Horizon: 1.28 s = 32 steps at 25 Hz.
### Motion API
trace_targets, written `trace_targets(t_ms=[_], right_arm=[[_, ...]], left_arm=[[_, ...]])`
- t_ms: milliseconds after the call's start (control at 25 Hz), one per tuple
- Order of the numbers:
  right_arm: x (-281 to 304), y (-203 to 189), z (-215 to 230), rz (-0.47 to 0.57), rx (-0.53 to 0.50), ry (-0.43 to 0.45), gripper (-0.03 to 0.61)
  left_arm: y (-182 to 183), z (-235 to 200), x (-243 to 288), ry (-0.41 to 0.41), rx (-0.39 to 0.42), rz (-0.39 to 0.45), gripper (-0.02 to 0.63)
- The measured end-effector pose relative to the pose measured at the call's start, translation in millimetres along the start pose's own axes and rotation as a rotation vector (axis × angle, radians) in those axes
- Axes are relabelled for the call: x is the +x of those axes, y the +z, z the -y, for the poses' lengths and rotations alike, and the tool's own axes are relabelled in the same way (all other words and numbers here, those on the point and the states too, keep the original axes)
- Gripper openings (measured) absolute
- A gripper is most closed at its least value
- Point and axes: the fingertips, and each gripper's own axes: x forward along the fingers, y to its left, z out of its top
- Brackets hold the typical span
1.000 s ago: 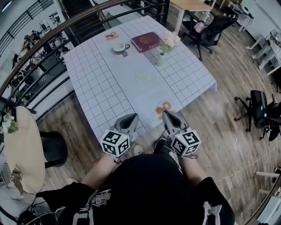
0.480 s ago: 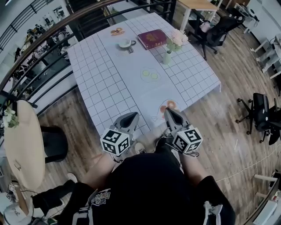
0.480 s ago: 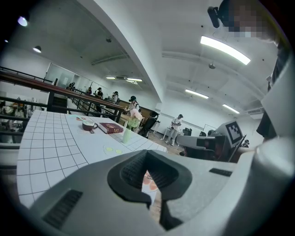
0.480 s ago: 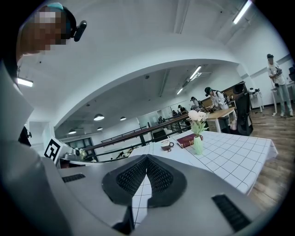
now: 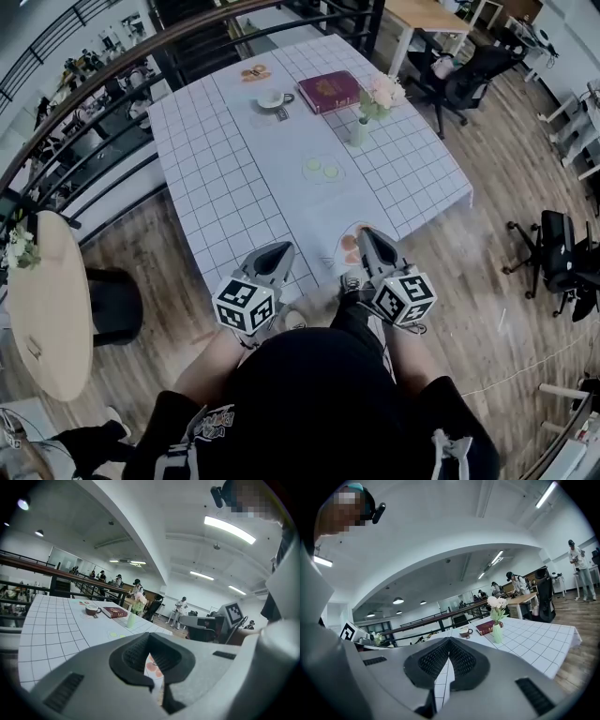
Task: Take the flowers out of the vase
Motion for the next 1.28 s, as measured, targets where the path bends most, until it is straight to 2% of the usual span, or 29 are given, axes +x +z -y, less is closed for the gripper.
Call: trace_targets(t_ms=[560,1280], right_arm=[[56.9,32.9,84.2,-0.033,-0.046,0.050,0.021],[149.1,47.5,199.9,-0.069,-0.054,0.073,0.021]], left_arm=[[31.4,-3.5,87.1,0.047,-0.010,0.028,0.006],[32.7,-22.6,189.8,0.113,-0.012,-0.005,0.008]])
